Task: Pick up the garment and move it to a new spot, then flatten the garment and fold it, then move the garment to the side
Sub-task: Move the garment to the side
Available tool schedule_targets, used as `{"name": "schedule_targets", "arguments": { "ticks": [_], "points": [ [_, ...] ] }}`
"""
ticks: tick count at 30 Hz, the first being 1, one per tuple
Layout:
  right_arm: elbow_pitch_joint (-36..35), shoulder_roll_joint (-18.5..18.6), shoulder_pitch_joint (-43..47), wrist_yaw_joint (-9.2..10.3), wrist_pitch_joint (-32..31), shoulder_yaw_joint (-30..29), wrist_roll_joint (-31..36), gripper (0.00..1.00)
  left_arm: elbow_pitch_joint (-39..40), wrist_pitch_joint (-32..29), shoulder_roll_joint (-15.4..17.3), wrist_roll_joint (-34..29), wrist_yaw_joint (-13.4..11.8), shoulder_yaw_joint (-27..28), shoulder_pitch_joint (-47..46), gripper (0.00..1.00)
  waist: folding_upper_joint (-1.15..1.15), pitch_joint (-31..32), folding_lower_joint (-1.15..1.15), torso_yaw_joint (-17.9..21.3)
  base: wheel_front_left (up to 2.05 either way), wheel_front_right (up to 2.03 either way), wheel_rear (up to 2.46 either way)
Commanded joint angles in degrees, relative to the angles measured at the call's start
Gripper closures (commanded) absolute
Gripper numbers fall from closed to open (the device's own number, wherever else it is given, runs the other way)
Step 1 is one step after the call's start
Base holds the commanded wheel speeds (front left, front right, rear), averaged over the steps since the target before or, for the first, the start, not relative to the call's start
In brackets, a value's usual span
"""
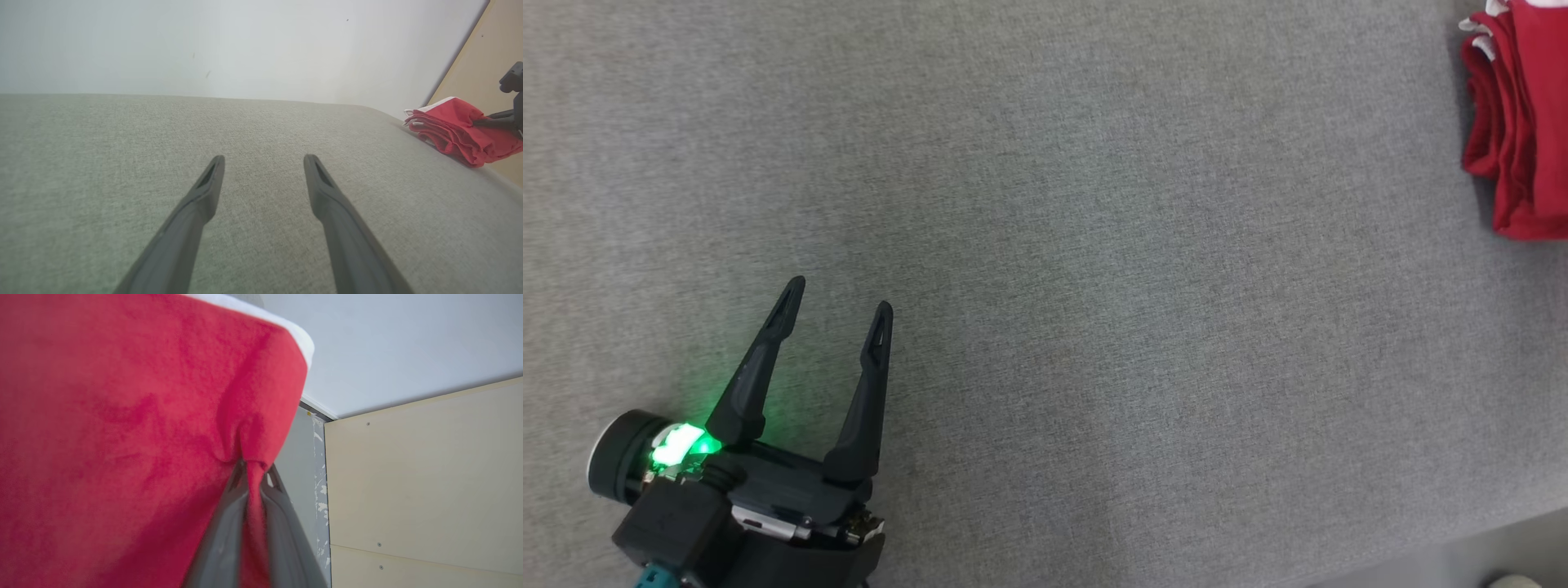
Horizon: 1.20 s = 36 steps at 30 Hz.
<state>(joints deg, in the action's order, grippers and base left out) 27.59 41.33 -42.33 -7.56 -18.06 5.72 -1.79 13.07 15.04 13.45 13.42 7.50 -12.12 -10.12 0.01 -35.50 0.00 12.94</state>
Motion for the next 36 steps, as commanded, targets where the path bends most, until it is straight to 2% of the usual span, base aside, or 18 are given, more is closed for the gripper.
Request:
{"name": "schedule_targets", "arguments": {
  "ticks": [1,12,17,18,19,20,21,29,36],
  "points": [
    [0.46,0.52,-1.07,0.16,1.62,0.35,1.10,1.00,0.17,0.20,0.48,-0.32,-0.02,0.12,-0.48,0.00,-0.01,-0.70,0.00,0.57,0.00,0.00,0.00],
    [6.06,1.21,-4.95,0.16,10.35,0.08,3.61,1.00,-0.27,0.19,1.35,-0.02,-0.06,0.33,0.02,0.00,-0.01,-1.27,0.00,0.06,0.00,0.00,0.00],
    [8.58,0.10,-6.16,0.16,12.34,0.34,4.04,1.00,-0.35,0.19,1.36,-0.17,-0.06,0.50,0.59,0.00,-0.01,-1.28,0.00,-0.01,0.00,0.00,0.00],
    [8.96,-0.19,-6.30,0.16,12.67,0.39,4.19,0.92,-0.50,0.18,1.30,-0.18,-0.06,0.39,0.61,0.00,-0.01,-1.18,0.00,-0.04,0.00,0.00,0.00],
    [9.27,-0.44,-6.42,0.16,12.95,0.32,4.33,0.69,-0.62,0.18,1.22,-0.16,-0.06,0.27,0.62,0.00,-0.01,-1.01,0.00,-0.08,0.00,0.00,0.00],
    [9.38,-0.72,-6.45,0.16,13.32,0.34,4.35,0.53,-0.74,0.18,1.13,-0.12,-0.06,0.15,0.61,0.00,-0.01,-0.84,0.00,-0.11,0.00,0.00,0.00],
    [9.55,-1.00,-6.35,0.16,13.49,0.29,4.44,0.00,-0.87,0.18,1.04,-0.06,-0.06,0.00,0.60,0.00,-0.01,-0.57,0.00,-0.18,0.00,0.00,0.00],
    [7.70,-5.18,-2.39,0.16,13.67,-2.08,5.63,0.00,-1.80,0.21,-0.50,0.56,-0.05,0.23,1.84,0.00,-0.01,4.74,0.00,-1.54,0.00,0.00,0.00],
    [2.09,-11.78,5.38,0.16,15.15,-6.57,4.22,0.00,-4.51,0.20,-2.50,1.19,-0.05,2.02,5.32,0.00,-0.01,13.32,0.00,-3.35,0.00,0.00,0.00]
  ]
}}
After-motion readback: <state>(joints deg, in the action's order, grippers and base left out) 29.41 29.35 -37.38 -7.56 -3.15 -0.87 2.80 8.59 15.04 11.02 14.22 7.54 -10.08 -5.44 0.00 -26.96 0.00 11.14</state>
